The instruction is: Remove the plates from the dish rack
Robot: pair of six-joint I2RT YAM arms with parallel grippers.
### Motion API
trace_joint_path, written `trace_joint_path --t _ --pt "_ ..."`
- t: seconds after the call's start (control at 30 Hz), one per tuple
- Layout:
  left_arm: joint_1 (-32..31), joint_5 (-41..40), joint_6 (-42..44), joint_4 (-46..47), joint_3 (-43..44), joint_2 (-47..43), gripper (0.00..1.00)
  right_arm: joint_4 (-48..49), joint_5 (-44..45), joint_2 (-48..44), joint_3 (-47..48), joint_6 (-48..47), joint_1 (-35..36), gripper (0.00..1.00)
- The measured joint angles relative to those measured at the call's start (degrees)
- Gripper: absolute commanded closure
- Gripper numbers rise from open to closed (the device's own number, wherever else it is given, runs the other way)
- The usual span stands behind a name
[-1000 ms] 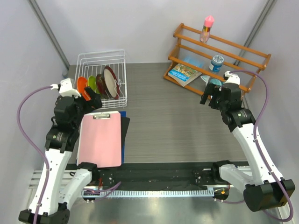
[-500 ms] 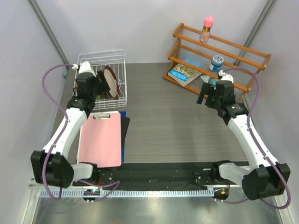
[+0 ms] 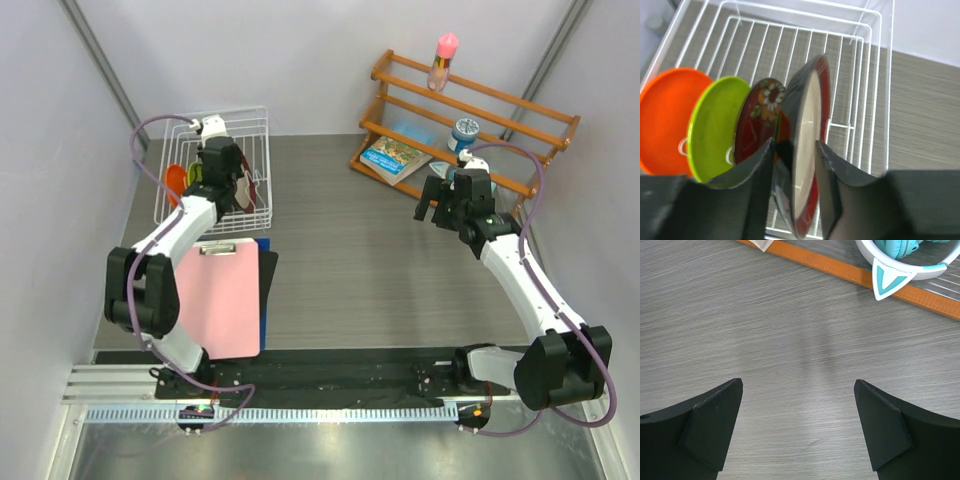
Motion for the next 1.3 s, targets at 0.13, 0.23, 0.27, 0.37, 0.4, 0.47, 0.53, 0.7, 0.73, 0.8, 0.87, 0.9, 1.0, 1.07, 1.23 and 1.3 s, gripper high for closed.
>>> trace_joint_path --t 0.13,0.23,0.27,0.37,0.4,0.47,0.53,0.7,0.73,0.8,0.87,0.9,1.0,1.07,1.23,1.3 --pt "-0.74 -4.63 1.81 0.87 1.29 3.89 0.76 0.15 -0.07 0.39 0.00 -0.02 0.00 0.00" --pt "-0.87 -8.13 3.30 1.03 1.42 5.14 0.94 0.46 -0.07 0.42 0.00 -0.02 0.00 0.00" --pt "-1.05 -9.07 4.13 0.98 1.42 5.25 1.00 0.48 -0.04 0.46 0.00 -0.02 0.00 0.00" --pt "-2.27 -11.08 6.27 1.11 1.53 5.66 1.00 0.66 -0.07 0.66 0.00 -0.02 0.02 0.00" --pt "-2.80 -11.91 6.99 1.29 1.62 5.81 1.00 0.72 -0.04 0.66 0.00 -0.02 0.00 0.00" --pt "-3.89 -13.81 7.85 1.62 1.95 6.23 1.00 0.85 -0.07 0.66 0.00 -0.02 0.00 0.00" --pt "-4.96 -15.65 8.94 1.92 2.38 6.69 1.00 0.87 -0.07 0.66 0.00 0.00 0.00 0.00" --pt "-8.68 -21.70 13.14 2.58 3.43 7.72 1.00 0.94 -0.04 0.66 0.00 0.00 0.00 0.00" --pt "-9.33 -22.82 13.81 2.45 3.78 7.85 1.00 0.98 -0.04 0.66 0.00 0.00 0.00 0.00" --pt "-10.25 -25.05 15.10 1.75 4.35 7.89 1.00 1.05 -0.04 0.63 -0.02 0.00 0.00 0.00" --pt "-11.34 -26.49 16.37 0.92 4.94 7.87 1.00 1.22 -0.04 0.57 -0.22 0.00 0.00 0.00" --pt "-11.76 -27.28 17.18 0.33 5.38 7.87 1.00 1.25 -0.04 0.50 -0.33 0.00 0.00 0.00" --pt "-12.70 -28.74 19.02 -1.33 6.88 7.85 1.00 1.22 -0.07 -0.04 -0.96 0.04 0.00 0.00" --pt "-12.85 -29.16 19.52 -2.05 7.69 7.61 1.00 1.22 -0.13 -0.33 -1.22 0.20 0.00 0.00" --pt "-12.92 -28.87 19.45 -5.49 8.46 4.15 1.00 1.27 -0.83 -0.72 -1.57 0.83 0.02 0.00" --pt "-12.96 -28.63 19.21 -8.20 9.20 1.81 1.00 1.22 -1.20 -1.05 -1.88 1.03 0.00 0.00"
